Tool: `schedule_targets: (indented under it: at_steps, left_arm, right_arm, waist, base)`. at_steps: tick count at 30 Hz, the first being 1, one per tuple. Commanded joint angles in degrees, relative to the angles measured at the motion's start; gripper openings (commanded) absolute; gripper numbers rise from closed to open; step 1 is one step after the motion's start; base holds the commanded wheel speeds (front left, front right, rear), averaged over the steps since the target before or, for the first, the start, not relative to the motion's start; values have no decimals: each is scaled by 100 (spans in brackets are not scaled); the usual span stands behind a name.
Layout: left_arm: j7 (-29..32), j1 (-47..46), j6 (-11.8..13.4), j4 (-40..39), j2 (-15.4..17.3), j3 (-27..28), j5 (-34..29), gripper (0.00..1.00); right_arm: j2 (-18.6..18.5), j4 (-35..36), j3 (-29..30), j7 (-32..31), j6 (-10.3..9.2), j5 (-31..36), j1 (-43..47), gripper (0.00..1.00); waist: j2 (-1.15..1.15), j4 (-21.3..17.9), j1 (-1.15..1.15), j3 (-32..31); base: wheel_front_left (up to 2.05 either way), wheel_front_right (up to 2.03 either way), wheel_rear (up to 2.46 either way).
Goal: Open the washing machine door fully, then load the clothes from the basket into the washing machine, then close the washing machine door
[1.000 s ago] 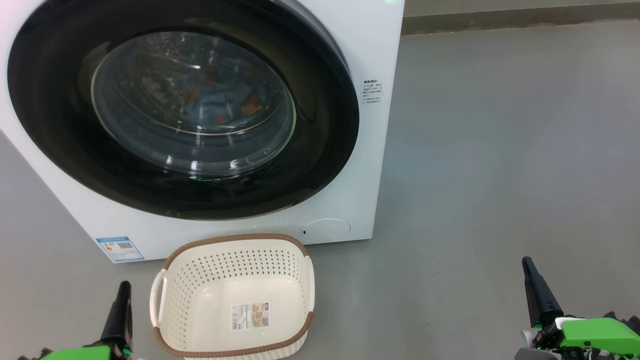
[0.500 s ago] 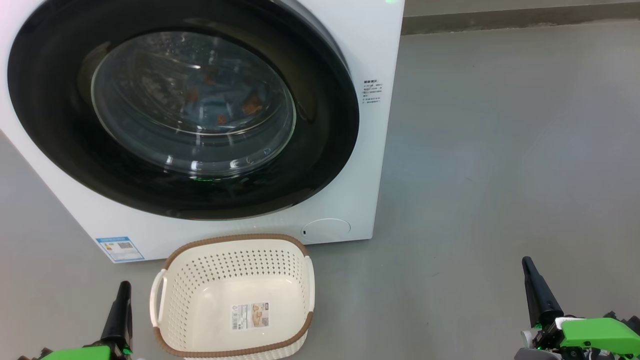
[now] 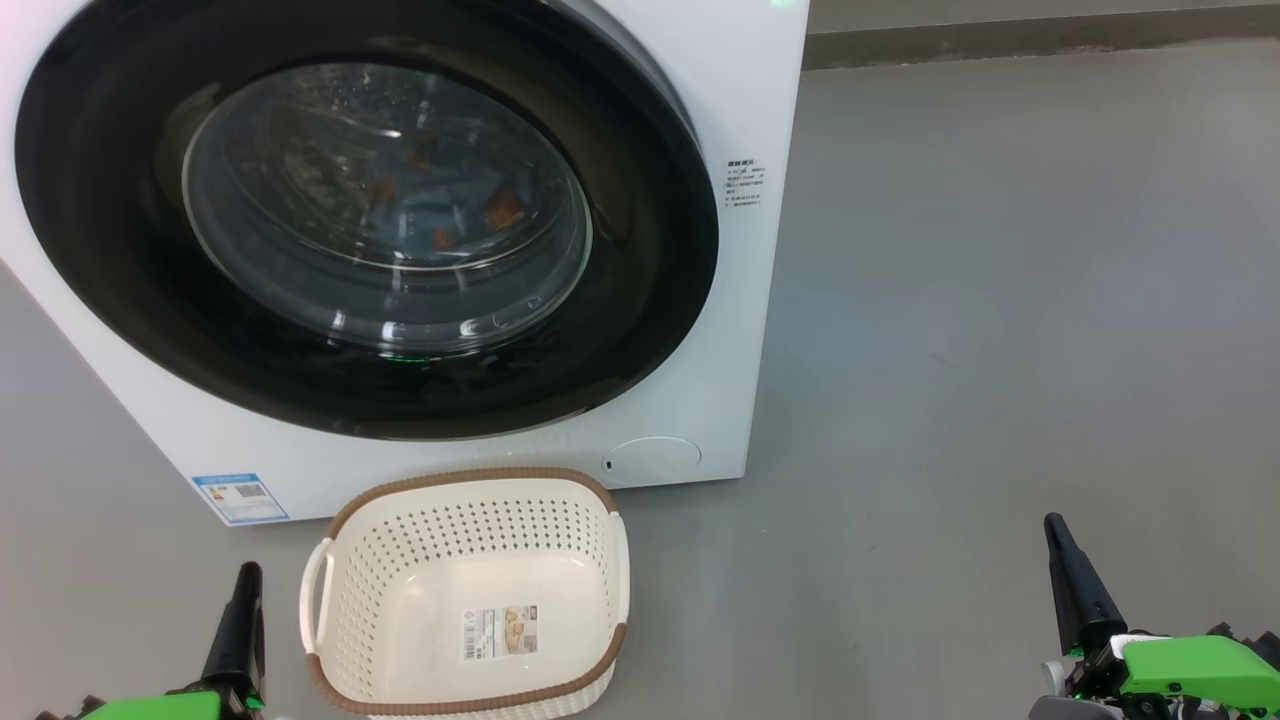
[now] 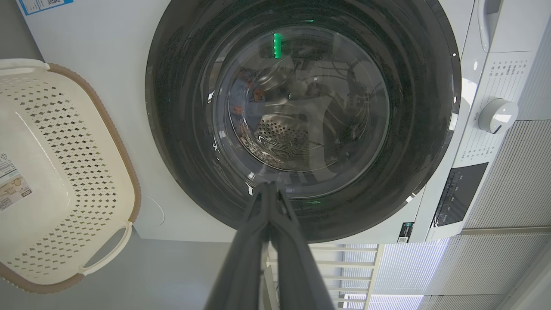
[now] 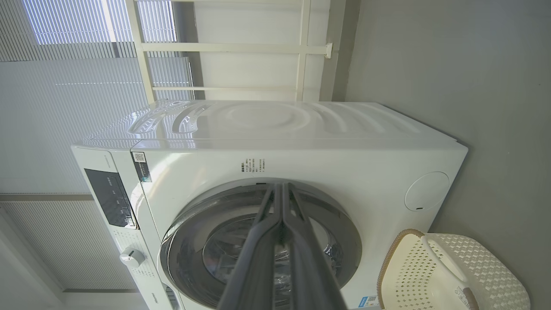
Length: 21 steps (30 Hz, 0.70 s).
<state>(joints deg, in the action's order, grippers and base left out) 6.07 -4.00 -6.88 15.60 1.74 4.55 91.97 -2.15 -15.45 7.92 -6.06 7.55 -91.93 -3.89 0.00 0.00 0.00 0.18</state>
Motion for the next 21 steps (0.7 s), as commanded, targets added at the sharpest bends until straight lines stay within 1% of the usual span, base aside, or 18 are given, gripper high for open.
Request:
schedule_targets:
  at_steps: [1,21]
  left_arm:
    - [40,-219,-60,-154,114,195,21,0]
    - [40,-219,-60,-155,114,195,21,0]
  right_arm:
    - [-73,143,-140,-43,-6,-24,-230,0]
    - [-73,143,-140,-43,-6,-24,-230,0]
  waist:
    - [0,0,0,0]
    - [0,0,0,0]
  base:
    - [0,0,0]
    - [0,0,0]
